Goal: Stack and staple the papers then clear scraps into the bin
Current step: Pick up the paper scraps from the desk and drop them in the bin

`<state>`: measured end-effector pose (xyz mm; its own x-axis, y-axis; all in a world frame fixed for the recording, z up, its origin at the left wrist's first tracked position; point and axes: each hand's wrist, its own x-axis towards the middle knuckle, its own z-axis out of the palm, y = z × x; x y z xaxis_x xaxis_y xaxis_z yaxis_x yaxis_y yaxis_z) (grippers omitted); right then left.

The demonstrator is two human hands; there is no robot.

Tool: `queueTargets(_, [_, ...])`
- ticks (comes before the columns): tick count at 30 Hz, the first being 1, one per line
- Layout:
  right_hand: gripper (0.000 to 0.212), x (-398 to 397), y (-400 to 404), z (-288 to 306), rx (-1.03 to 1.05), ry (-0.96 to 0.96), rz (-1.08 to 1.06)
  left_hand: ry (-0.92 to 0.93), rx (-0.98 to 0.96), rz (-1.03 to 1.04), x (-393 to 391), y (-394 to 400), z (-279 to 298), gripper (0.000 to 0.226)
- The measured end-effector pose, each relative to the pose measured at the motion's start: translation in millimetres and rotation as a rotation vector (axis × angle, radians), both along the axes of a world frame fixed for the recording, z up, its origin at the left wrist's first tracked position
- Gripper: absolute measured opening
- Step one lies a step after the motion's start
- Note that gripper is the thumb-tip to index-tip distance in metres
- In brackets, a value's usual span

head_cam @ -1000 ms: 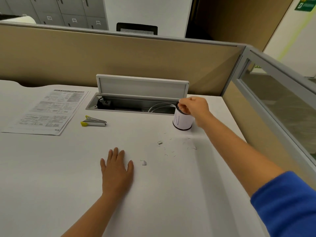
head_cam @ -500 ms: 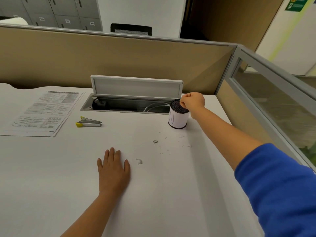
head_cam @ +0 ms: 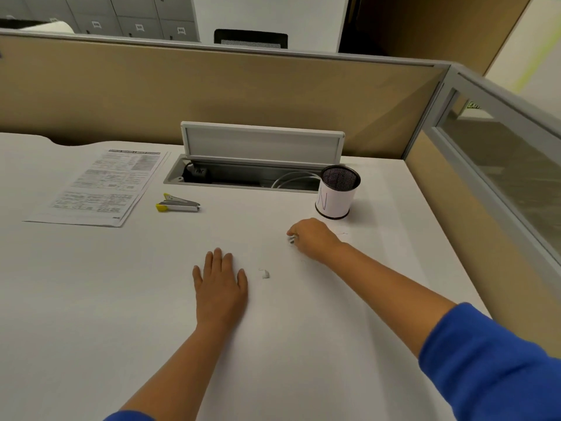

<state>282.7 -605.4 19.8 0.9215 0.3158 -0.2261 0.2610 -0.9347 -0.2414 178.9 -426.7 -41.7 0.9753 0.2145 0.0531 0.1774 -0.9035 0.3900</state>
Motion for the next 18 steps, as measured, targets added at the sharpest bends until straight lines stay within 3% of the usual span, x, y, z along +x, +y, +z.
queueTargets(5, [0.031,6.1,2.4,-12.6,-0.128,-0.102,0.111,-0.006,0.002,0.001,-0.9,-0.6,-0.2,0.049])
queueTargets(9, [0.034,3.0,0.0,-13.4,-0.038,-0.156,0.055,-0.006,-0.004,0.003,-0.1,-0.5,-0.2,0.049])
queueTargets(12, [0.031,-2.1,0.7,-5.4,0.315,-0.082,-0.189,-0.007,0.002,0.001,0.5,0.1,-0.5,0.048])
queueTargets(15, [0.022,-14.3,6.6,7.1,0.964,0.328,-0.537,-0.009,0.001,0.0,0.7,0.1,-0.1,0.048])
queueTargets(18, [0.019,-30.6,16.1,16.7,1.324,0.629,-0.725,-0.01,-0.001,0.001,0.2,-0.4,0.1,0.048])
